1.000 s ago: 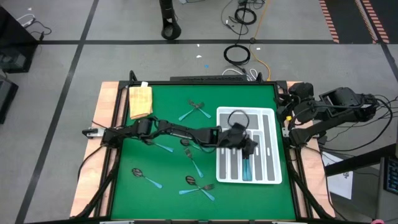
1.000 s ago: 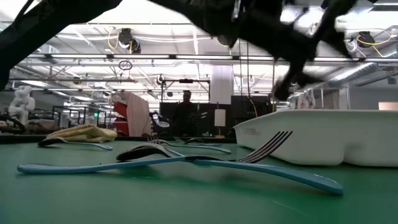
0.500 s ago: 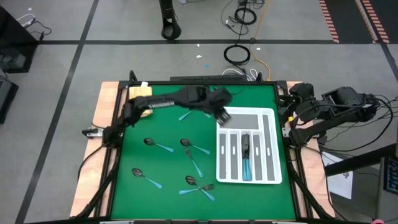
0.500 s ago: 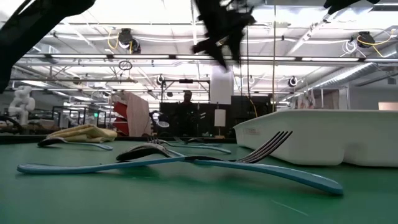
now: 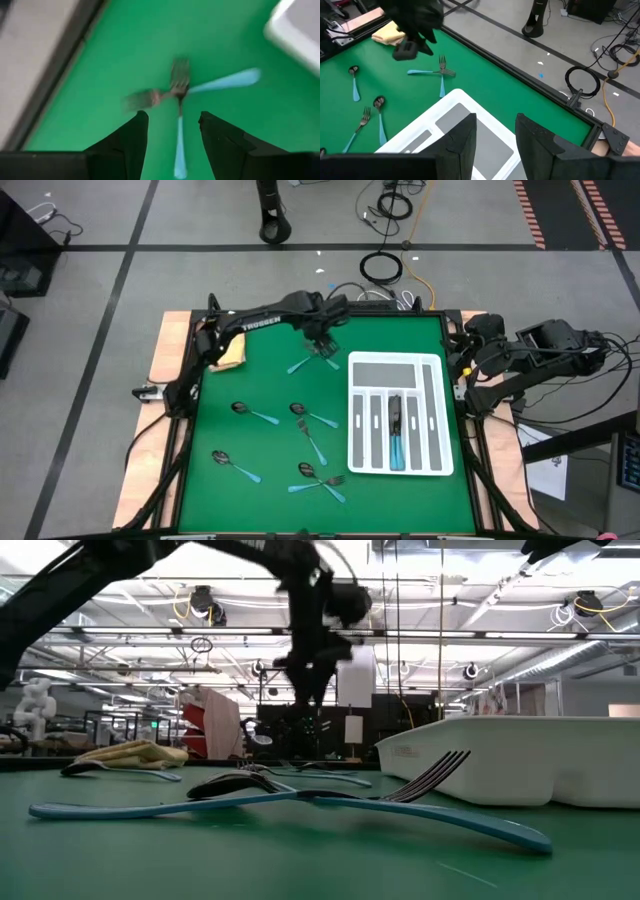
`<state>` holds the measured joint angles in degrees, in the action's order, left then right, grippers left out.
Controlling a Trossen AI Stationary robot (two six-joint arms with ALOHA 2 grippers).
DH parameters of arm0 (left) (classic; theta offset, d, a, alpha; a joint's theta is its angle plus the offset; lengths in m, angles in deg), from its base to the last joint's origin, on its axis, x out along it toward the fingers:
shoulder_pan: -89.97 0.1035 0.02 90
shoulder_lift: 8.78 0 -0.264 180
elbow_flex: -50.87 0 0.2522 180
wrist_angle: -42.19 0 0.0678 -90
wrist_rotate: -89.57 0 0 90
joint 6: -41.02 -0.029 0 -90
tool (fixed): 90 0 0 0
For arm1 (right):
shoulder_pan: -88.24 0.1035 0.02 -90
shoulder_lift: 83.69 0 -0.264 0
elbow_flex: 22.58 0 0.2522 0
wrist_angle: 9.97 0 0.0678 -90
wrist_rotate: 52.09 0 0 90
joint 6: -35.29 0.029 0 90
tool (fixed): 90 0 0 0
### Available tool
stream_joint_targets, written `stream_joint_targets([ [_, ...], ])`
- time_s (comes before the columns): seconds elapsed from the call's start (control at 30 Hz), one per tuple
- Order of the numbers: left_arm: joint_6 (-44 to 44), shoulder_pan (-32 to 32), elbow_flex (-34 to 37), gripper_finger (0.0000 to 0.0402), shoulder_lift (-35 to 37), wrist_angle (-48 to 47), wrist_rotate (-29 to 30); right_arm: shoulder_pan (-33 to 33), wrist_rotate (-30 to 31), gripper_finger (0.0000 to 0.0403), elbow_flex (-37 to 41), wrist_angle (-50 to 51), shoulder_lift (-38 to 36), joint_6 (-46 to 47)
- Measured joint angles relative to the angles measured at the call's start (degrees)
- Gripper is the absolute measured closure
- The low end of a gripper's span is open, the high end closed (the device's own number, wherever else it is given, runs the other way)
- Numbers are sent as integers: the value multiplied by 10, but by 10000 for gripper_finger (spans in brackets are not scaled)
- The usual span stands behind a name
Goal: Sort silverware
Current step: Put the top blue fork into the tray
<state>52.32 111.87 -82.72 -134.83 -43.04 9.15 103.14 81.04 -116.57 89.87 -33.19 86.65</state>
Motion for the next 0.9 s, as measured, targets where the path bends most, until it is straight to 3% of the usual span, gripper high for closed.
stream_joint_targets([
  [0.3,-3,6,148,217,0,79,-42,0,4,280,0,1,0,0],
  [0.7,-28,6,253,222,-1,184,-40,0,22,280,0,0,0,9],
  [0.8,-26,7,269,266,1,194,-52,0,21,280,0,0,0,19],
  [0.9,-28,3,269,354,0,190,-44,0,21,280,0,0,0,27],
])
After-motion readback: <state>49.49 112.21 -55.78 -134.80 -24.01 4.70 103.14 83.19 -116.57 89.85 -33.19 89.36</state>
